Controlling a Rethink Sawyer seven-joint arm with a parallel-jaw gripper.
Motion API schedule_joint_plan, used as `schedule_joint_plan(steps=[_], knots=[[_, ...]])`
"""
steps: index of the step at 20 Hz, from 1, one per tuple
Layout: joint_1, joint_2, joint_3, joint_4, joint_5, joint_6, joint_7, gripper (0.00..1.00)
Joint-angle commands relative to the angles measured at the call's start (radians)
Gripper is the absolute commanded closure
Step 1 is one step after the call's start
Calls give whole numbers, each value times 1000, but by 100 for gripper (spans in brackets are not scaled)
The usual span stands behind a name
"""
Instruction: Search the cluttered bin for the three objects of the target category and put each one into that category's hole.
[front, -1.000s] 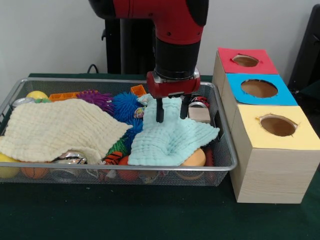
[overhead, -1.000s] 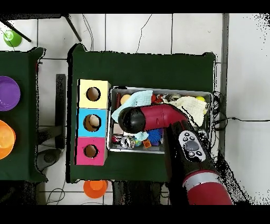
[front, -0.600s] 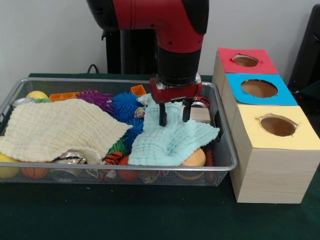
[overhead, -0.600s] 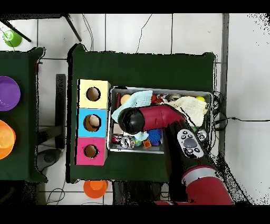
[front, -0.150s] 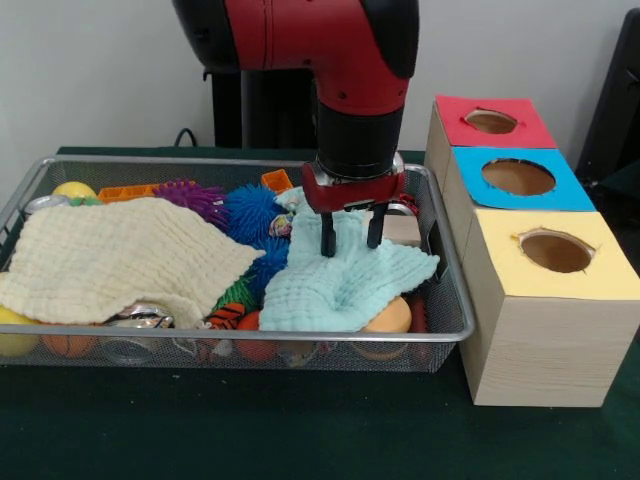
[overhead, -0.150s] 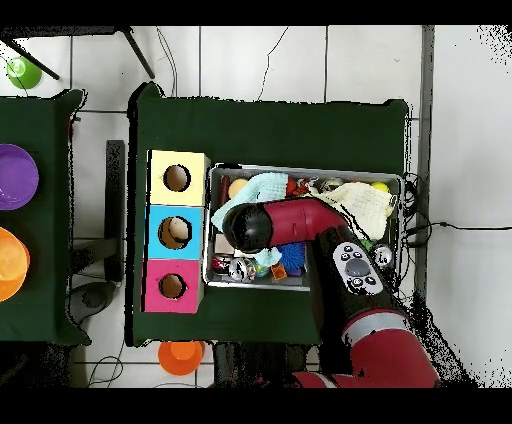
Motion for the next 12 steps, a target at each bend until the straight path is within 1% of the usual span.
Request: schedule_joint_plan(steps=[1, 9, 10, 12], knots=[[19, 43, 34, -75, -84, 131, -134, 0], [28, 44, 29, -75, -93, 146, -134, 0], [26, 44, 30, -75, -96, 152, -135, 100], [28, 46, 30, -79, -97, 161, -138, 100]])
